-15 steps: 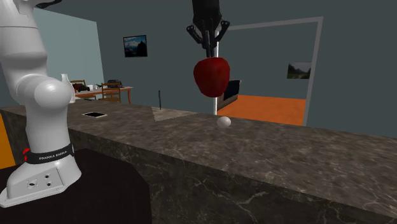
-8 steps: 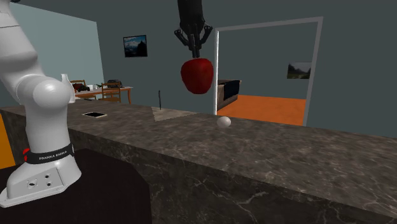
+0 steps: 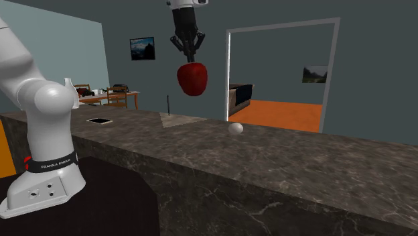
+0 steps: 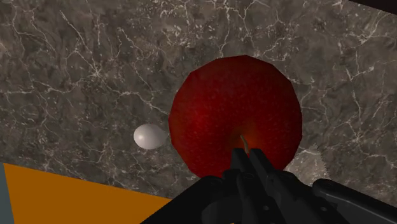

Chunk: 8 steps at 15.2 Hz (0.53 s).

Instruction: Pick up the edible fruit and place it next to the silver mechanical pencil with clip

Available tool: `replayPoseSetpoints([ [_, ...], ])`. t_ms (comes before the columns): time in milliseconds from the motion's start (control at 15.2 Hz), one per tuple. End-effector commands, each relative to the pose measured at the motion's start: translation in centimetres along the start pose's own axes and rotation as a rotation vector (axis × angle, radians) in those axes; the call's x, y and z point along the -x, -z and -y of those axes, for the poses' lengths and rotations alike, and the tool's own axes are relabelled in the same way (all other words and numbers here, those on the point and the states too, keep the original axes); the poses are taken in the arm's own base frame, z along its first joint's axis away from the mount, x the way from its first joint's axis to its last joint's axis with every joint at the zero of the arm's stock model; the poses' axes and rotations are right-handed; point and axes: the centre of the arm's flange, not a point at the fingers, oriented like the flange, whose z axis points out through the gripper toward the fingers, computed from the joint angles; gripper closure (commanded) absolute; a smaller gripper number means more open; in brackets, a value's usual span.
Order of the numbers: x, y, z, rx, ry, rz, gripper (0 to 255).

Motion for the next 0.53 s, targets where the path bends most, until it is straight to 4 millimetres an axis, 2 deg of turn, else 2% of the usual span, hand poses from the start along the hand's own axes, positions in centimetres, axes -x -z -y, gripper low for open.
replayPoseSetpoints([
  [0, -1.7, 0.1, 1.9, 0.001, -0.002, 0.0, 255],
  [462, -7.5, -0.7, 9.1, 0.001, -0.002, 0.0, 255],
])
